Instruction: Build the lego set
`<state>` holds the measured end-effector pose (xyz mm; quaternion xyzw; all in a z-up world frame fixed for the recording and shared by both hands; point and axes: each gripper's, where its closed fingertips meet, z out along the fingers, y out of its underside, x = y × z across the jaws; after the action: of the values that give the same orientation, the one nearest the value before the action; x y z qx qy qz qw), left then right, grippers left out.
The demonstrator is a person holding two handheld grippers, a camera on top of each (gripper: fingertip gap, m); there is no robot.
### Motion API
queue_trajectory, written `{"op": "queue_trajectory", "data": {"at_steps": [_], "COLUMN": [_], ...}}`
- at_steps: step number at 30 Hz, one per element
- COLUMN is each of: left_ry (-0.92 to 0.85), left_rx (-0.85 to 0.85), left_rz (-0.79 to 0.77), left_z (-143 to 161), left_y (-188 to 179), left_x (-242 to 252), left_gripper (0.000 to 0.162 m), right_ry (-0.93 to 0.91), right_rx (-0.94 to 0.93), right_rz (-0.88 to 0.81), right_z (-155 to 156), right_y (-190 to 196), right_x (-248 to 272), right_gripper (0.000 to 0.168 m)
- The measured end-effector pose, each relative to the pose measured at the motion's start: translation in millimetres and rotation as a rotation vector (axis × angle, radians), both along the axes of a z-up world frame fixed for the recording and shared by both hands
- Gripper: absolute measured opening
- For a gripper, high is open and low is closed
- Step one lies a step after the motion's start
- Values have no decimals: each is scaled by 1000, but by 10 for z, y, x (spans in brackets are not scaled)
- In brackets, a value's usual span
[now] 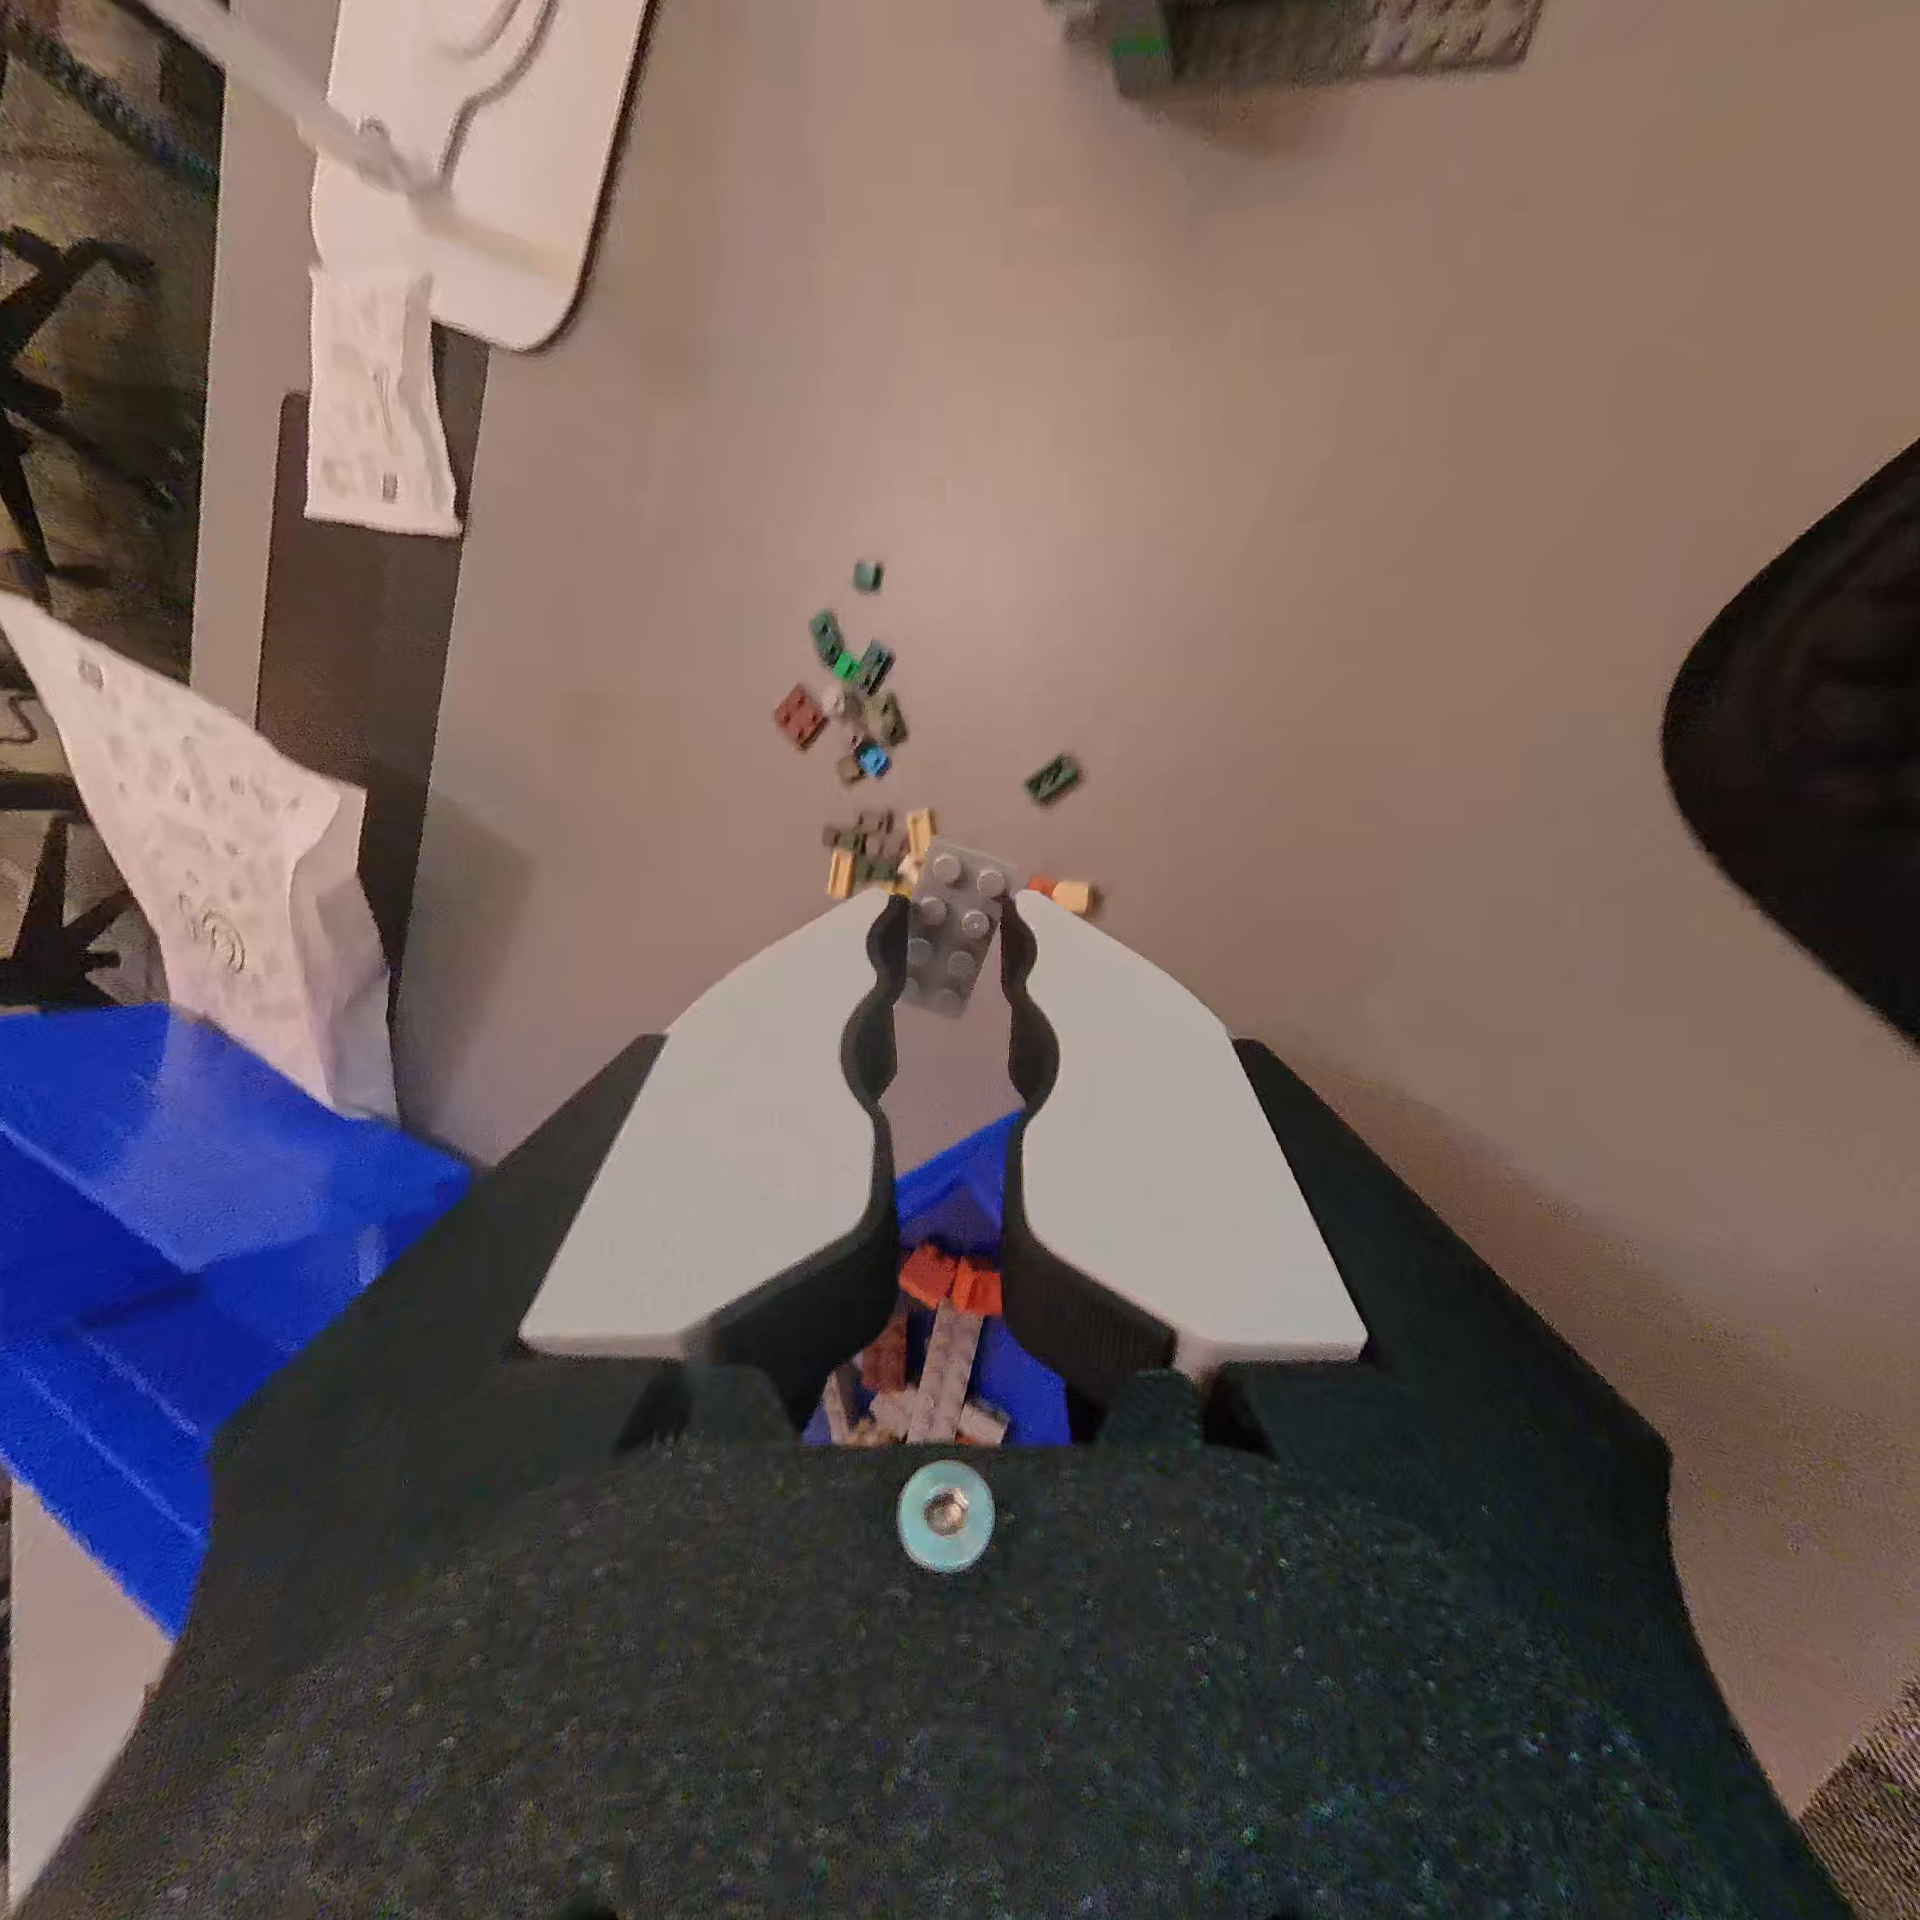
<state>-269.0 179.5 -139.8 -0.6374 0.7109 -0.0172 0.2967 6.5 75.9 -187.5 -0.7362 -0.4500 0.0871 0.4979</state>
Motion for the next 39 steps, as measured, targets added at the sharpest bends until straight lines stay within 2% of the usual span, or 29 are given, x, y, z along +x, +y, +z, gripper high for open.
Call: {"op": "queue_trajectory", "data": {"at_steps": [11, 22, 28, 32, 35, 37, 39], "left_ry": [-106, -269, -278, -274, -269, -277, -279], "left_rx": [-94, -69, -38, -53, -46, -51, -46], "left_rz": [-120, -280, -313, -333, -341, -343, -351], "left_z": [-338, -203, -190, -222, -251, -256, -266], "left_y": [-588, -963, -1056, -1118, -1143, -1172, -1198], "left_x": [1053, 2060, 2252, 2283, 2280, 2276, 2263], "left_gripper": [17, 17, 17, 17, 17, 17, 17], "right_ry": [69, 418, 576, 580, 598, 603, 608], "right_rx": [-28, -203, -340, -366, -406, -443, -466], "right_rz": [15, -55, -13, 18, 31, 44, 61], "right_z": [62, 297, 356, 331, 315, 289, 283], "right_y": [-41, -8, -60, -85, -103, -127, -154], "right_x": [-147, -302, -425, -489, -521, -540, -552], "right_gripper": [18, 24, 28, 27, 21, 11, 10]}}
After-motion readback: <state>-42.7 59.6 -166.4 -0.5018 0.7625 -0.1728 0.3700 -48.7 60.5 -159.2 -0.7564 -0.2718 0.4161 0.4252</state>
